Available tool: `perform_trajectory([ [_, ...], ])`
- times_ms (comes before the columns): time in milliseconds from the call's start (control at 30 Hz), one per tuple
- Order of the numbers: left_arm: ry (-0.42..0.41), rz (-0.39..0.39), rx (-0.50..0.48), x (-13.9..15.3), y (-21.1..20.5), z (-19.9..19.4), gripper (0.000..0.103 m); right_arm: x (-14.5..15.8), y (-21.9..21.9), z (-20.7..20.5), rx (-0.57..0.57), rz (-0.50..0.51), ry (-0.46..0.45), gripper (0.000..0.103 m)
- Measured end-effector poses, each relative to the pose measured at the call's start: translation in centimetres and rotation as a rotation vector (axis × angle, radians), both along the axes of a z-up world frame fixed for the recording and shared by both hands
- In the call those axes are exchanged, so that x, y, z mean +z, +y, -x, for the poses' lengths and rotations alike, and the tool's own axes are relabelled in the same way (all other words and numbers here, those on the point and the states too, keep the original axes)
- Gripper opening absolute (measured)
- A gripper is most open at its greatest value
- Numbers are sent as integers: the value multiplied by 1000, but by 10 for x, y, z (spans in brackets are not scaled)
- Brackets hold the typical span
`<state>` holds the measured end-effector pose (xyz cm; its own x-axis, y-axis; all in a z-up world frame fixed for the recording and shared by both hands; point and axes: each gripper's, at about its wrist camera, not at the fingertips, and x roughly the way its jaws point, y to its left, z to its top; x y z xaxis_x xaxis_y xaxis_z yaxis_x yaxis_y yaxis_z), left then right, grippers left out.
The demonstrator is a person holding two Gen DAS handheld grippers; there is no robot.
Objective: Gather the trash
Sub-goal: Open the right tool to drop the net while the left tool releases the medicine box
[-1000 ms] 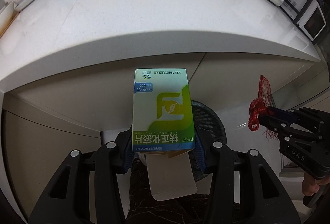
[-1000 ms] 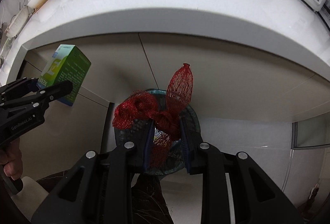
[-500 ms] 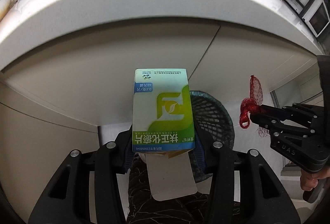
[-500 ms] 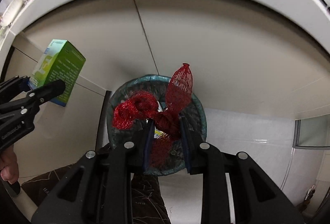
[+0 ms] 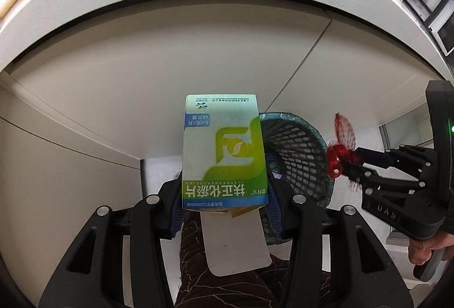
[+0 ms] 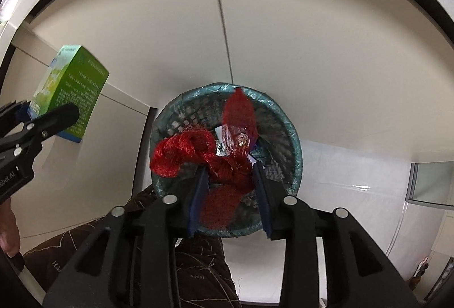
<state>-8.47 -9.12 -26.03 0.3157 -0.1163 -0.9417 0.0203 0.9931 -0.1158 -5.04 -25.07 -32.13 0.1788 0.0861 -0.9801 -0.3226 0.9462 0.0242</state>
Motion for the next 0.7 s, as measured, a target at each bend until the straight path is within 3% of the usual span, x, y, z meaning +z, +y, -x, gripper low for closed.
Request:
perform_trajectory([
  [200,8,8,12,-4,0,1,46,2,-6,6,-17,-13,-31,69],
  [333,20,15,5,-9,-1,-1,46,0,-13,9,-33,-7,-28,75],
  [500,30,18,-26,-21,-10,-6,46,9,-23,16,-71,-5,-71,91],
  [700,45,22,-104,-32,-44,-13,46,28,-56,15,-167,8,-117,95],
])
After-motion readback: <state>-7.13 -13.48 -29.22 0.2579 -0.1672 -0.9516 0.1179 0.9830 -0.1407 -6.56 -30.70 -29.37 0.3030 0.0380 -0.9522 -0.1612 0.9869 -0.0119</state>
